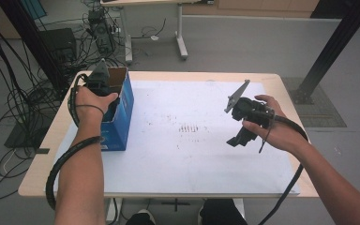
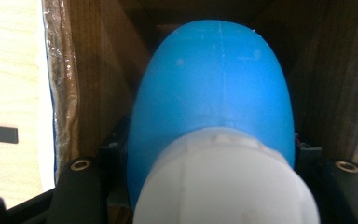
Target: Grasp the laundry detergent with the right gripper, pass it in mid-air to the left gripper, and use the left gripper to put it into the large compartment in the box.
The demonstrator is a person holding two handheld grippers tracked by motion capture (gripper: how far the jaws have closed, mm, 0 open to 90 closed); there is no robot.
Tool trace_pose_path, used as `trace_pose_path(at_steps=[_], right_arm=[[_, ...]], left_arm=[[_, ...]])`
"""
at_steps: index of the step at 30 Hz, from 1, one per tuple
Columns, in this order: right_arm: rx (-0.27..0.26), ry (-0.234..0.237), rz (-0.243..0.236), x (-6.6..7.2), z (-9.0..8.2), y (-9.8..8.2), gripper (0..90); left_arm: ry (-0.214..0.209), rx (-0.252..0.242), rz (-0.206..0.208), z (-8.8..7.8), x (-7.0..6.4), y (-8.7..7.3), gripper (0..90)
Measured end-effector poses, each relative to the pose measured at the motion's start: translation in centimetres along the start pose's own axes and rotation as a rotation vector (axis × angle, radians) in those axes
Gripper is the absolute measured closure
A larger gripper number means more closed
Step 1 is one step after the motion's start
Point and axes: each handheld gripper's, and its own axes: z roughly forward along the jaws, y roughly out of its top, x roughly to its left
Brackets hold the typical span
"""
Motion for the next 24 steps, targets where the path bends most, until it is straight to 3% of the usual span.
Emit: trace_pose_path(at_steps=[24], right_arm=[[0.005, -0.004, -0.007, -0.03, -0.2, 0.16, 5.3]], left_arm=[[0.001, -0.006, -0.001, -0.01, 0.04, -0.06, 36.7]])
